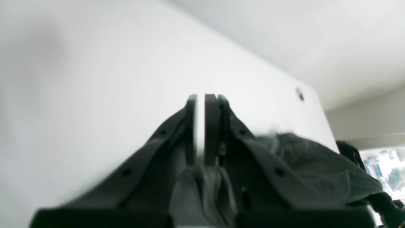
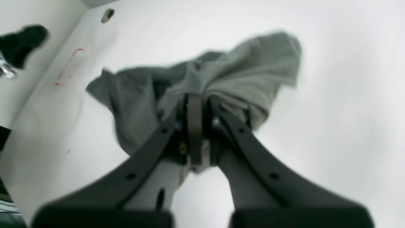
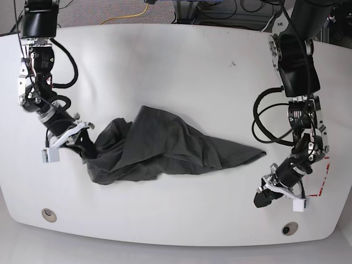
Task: Layout the t-shirt on the table in an organized manner, then fold the t-shirt properly
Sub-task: 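Release the shirt with the left gripper and regrasp its pointed end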
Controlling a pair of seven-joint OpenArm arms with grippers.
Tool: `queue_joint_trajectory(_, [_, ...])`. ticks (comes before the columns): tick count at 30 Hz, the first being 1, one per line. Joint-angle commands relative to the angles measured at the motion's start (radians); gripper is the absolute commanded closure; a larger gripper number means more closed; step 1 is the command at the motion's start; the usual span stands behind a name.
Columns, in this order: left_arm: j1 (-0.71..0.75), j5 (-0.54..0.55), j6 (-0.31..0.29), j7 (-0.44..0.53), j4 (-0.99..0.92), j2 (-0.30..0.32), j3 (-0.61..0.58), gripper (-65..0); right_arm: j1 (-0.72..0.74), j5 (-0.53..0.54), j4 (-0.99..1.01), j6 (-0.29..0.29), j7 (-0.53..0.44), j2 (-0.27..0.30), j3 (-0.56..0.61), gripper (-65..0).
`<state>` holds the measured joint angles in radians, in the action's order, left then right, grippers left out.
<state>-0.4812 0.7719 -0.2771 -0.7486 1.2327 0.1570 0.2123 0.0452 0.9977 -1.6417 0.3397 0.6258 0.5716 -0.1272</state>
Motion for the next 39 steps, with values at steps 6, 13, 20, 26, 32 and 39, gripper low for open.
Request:
queue_joint_trajectory(6, [-0.044,0.146,-0.083,-0.065,0.085,0.043,0.011,-1.7,0.172,0.020,-0.038,0.017,0.035,0.120,-0.009,0.0])
queue_joint_trajectory(13, [-0.026,0.163,-0.101,-0.170,0.085,0.036,0.009,-2.4,0.195,0.020,-0.039,0.019,0.061,0.136,-0.009,0.0])
queue_joint_trajectory(20, [0.108,0.160,-0.100,-0.210,0.085,-0.103,-0.017,-18.7,0.140,0.017,-0.068,0.019,0.061,0.090,0.008,0.0])
queue_joint_trajectory(26, [0.194,0.100,-0.095,-0.171,0.060,-0.204,-0.084,-34.4,0.100,0.014,-0.091,0.017,0.061,0.072,0.011,0.0])
queue_joint_trajectory(32, [0.210,0.034,-0.095,-0.162,0.022,-0.257,-0.139,-35.3,0.115,0.014,-0.090,0.017,0.061,0.070,0.011,0.0])
queue_joint_trajectory(39, [0.261,0.039,-0.050,-0.162,0.029,-0.277,-0.136,-35.3,0.126,0.014,-0.085,0.017,0.061,0.075,0.013,0.0])
